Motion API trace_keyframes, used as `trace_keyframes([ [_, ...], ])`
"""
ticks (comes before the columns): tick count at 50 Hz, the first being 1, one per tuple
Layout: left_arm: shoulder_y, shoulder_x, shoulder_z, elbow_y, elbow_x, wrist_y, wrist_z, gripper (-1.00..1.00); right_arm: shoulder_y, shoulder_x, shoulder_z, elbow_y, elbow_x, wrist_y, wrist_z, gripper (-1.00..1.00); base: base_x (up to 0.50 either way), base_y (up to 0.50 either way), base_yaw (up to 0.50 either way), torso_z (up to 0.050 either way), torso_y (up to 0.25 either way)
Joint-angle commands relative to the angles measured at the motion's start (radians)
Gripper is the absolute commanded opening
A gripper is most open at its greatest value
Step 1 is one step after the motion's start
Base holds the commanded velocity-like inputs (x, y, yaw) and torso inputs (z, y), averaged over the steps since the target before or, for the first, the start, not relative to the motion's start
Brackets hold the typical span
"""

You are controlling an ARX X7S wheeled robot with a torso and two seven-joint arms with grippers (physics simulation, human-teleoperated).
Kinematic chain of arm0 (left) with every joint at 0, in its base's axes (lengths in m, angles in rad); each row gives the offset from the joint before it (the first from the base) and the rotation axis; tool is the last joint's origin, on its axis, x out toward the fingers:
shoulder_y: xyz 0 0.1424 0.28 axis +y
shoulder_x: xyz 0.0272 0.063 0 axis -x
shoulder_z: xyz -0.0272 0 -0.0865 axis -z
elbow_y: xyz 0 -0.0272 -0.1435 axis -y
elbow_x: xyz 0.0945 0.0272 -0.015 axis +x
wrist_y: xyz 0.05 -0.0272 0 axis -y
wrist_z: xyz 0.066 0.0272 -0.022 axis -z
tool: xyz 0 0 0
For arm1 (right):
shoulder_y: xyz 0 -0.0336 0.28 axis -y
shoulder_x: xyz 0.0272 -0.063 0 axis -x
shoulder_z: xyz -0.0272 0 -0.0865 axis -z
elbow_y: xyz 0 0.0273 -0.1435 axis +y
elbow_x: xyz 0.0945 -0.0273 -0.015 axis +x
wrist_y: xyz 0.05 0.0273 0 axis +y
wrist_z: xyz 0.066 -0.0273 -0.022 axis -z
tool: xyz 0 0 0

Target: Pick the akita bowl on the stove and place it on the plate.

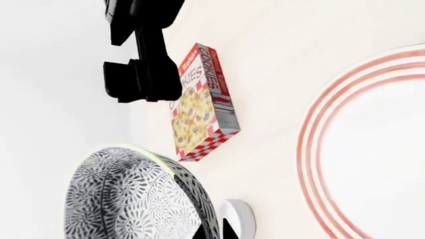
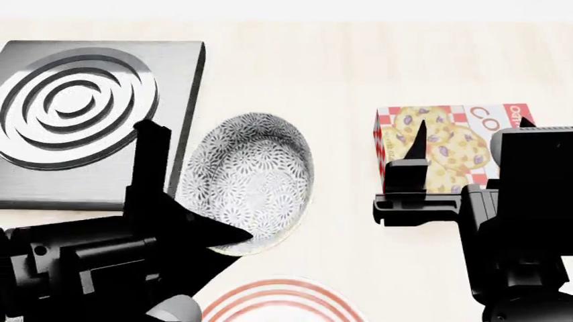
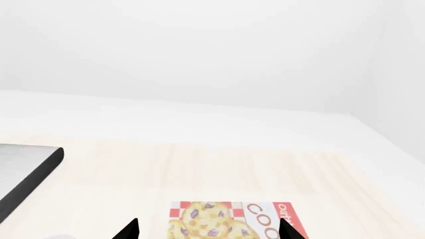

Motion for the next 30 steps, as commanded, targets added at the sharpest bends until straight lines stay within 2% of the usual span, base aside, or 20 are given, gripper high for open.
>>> trace_keyframes([
  [1, -0.035, 0.05, 0.035, 0.045, 0.004, -0.029, 0.051, -1.0, 0.002, 0.001, 0.001, -0.004, 0.007, 0.005, 0.005, 1.0, 0.0, 0.0, 0.0, 0.0, 0.0],
  [13, -0.08, 0.073, 0.113, 0.117, 0.002, -0.119, 0.117, -1.0, 0.001, 0.004, -0.002, 0.0, 0.008, -0.001, 0.006, 1.0, 0.0, 0.0, 0.0, 0.0, 0.001],
  [30, -0.073, 0.105, 0.168, 0.145, 0.002, -0.177, 0.12, -1.0, 0.003, 0.007, 0.0, -0.003, 0.017, 0.002, 0.012, 1.0, 0.0, 0.0, 0.0, 0.0, 0.0],
])
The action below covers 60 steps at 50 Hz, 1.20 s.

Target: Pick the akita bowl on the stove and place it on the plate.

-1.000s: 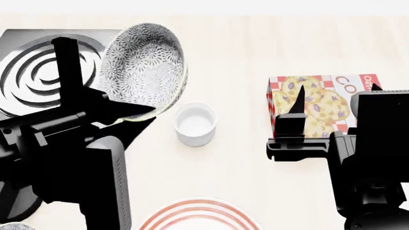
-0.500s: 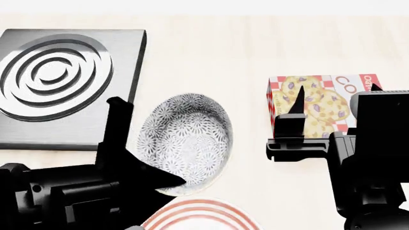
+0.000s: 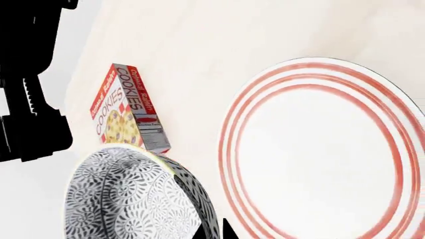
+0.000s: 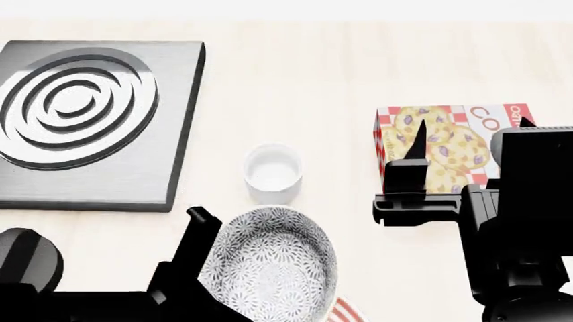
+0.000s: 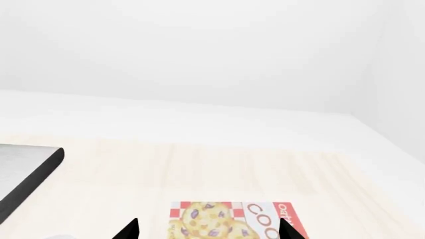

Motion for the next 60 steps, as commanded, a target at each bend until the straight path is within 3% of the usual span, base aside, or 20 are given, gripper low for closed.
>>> trace_keyframes([
  [1, -0.005, 0.019, 0.042, 0.019, 0.024, -0.026, 0.003, -1.0, 0.002, 0.002, 0.0, -0.001, 0.006, 0.002, 0.004, 1.0, 0.0, 0.0, 0.0, 0.0, 0.0],
  [60, 0.13, 0.063, 0.238, -0.066, 0.114, -0.023, -0.105, -1.0, 0.0, 0.013, -0.012, 0.005, 0.017, -0.014, 0.015, 1.0, 0.0, 0.0, 0.0, 0.0, 0.0],
])
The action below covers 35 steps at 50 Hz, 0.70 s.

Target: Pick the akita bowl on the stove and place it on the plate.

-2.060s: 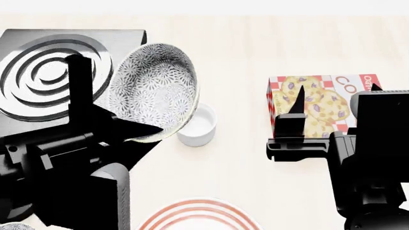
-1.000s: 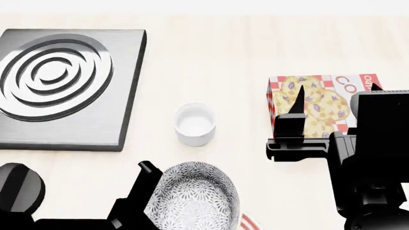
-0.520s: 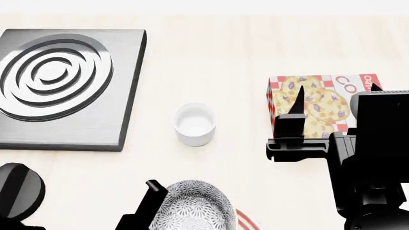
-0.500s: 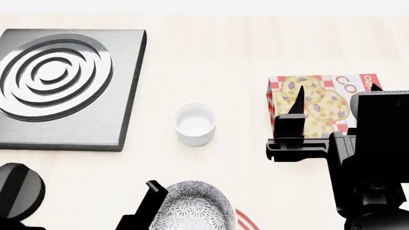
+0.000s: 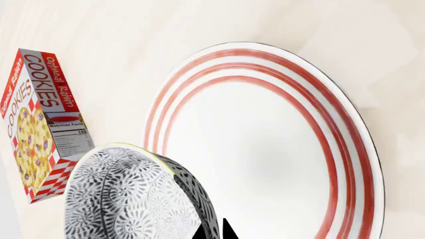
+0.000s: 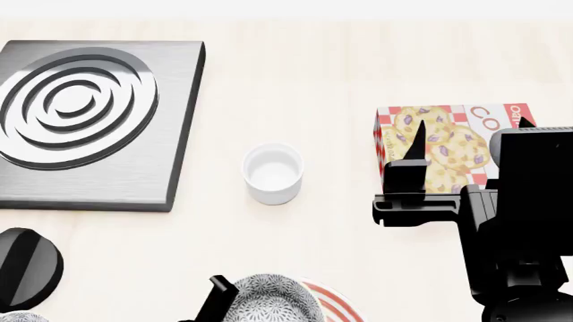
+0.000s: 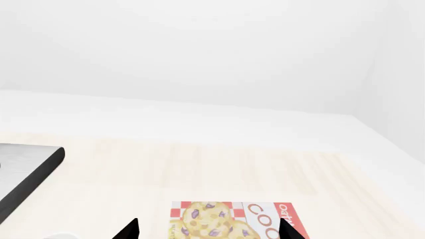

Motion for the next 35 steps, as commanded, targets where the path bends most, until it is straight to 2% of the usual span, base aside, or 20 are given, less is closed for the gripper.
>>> trace_keyframes([
  [1, 0.022, 0.008, 0.016, -0.01, 0.032, 0.008, -0.029, -1.0, 0.0, 0.002, -0.002, 0.0, 0.003, -0.001, 0.003, 1.0, 0.0, 0.0, 0.0, 0.0, 0.0],
  [35, 0.075, 0.049, 0.052, -0.052, 0.07, 0.025, -0.086, -1.0, 0.002, 0.008, -0.002, -0.001, 0.017, 0.0, 0.011, 1.0, 0.0, 0.0, 0.0, 0.0, 0.0],
])
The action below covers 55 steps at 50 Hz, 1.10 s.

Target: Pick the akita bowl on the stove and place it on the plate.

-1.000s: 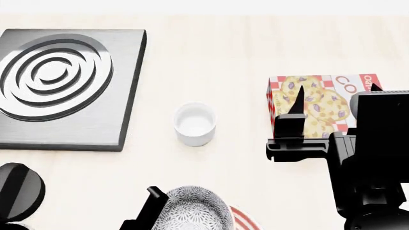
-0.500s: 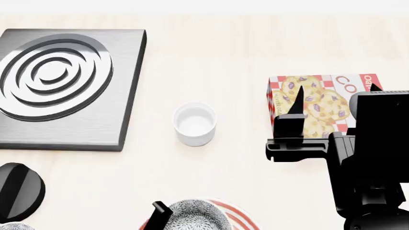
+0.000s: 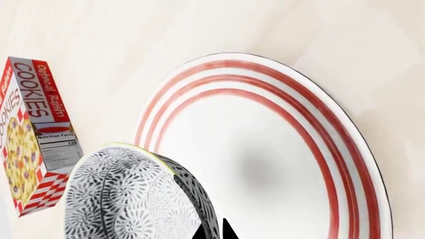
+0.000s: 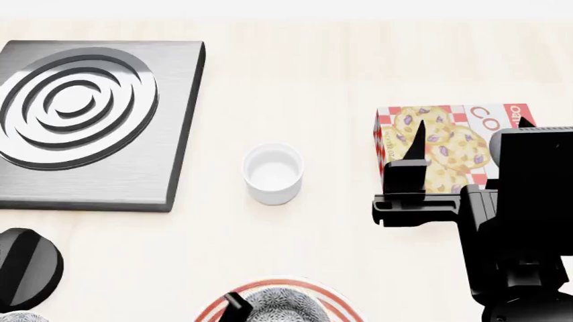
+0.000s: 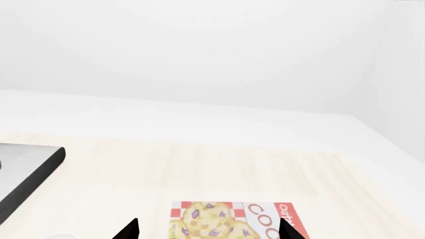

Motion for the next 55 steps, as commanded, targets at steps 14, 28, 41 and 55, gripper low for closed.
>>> trace_keyframes([
  [14, 0.048, 0.01, 0.02, -0.035, 0.045, 0.038, -0.055, -1.0, -0.002, 0.005, -0.007, 0.009, 0.0, -0.015, 0.001, 1.0, 0.0, 0.0, 0.0, 0.0, 0.0],
  [28, 0.079, 0.018, 0.035, -0.039, 0.053, 0.033, -0.074, -1.0, -0.002, 0.008, -0.007, 0.005, 0.006, -0.013, 0.006, 1.0, 0.0, 0.0, 0.0, 0.0, 0.001],
  [41, 0.089, 0.019, 0.049, -0.041, 0.06, 0.031, -0.08, -1.0, -0.001, 0.009, -0.01, 0.005, 0.01, -0.012, 0.01, 1.0, 0.0, 0.0, 0.0, 0.0, 0.0],
  [55, 0.097, 0.027, 0.072, -0.038, 0.068, 0.007, -0.081, -1.0, 0.003, 0.012, -0.012, 0.006, 0.015, -0.011, 0.013, 1.0, 0.0, 0.0, 0.0, 0.0, 0.001],
])
